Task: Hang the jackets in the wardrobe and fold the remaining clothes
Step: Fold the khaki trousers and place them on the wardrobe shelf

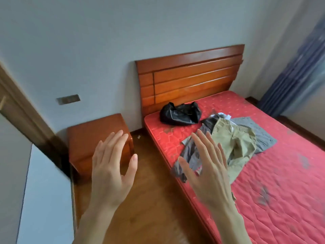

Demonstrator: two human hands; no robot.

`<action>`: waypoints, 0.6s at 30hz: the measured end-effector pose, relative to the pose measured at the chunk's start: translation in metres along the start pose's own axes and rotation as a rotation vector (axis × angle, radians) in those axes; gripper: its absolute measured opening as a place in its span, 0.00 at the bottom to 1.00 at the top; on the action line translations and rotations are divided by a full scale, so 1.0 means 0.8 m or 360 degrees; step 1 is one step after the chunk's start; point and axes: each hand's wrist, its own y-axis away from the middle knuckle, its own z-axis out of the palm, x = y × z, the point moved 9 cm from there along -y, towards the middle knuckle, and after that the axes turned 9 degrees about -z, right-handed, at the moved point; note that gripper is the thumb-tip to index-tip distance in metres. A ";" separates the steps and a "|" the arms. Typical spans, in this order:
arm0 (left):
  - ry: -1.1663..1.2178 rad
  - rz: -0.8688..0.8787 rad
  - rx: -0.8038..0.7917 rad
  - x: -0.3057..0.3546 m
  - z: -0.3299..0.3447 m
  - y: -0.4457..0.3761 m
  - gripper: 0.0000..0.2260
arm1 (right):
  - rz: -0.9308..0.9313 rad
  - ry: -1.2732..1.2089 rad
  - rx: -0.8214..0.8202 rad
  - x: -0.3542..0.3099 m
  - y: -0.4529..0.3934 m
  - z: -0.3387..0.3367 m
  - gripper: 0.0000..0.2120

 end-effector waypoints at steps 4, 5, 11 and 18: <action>0.0170 0.0240 -0.0241 0.069 0.084 -0.009 0.24 | 0.0197 0.0176 0.0065 0.061 0.023 -0.036 0.32; 0.0200 0.0285 -0.0287 0.084 0.103 -0.010 0.24 | 0.0248 0.0200 0.0084 0.077 0.028 -0.043 0.32; 0.0234 0.0449 -0.0509 0.158 0.209 -0.026 0.25 | 0.0474 0.0366 0.0157 0.172 0.036 -0.079 0.34; 0.0187 0.0606 -0.0625 0.234 0.314 -0.068 0.25 | 0.0635 0.0387 0.0287 0.284 0.015 -0.102 0.34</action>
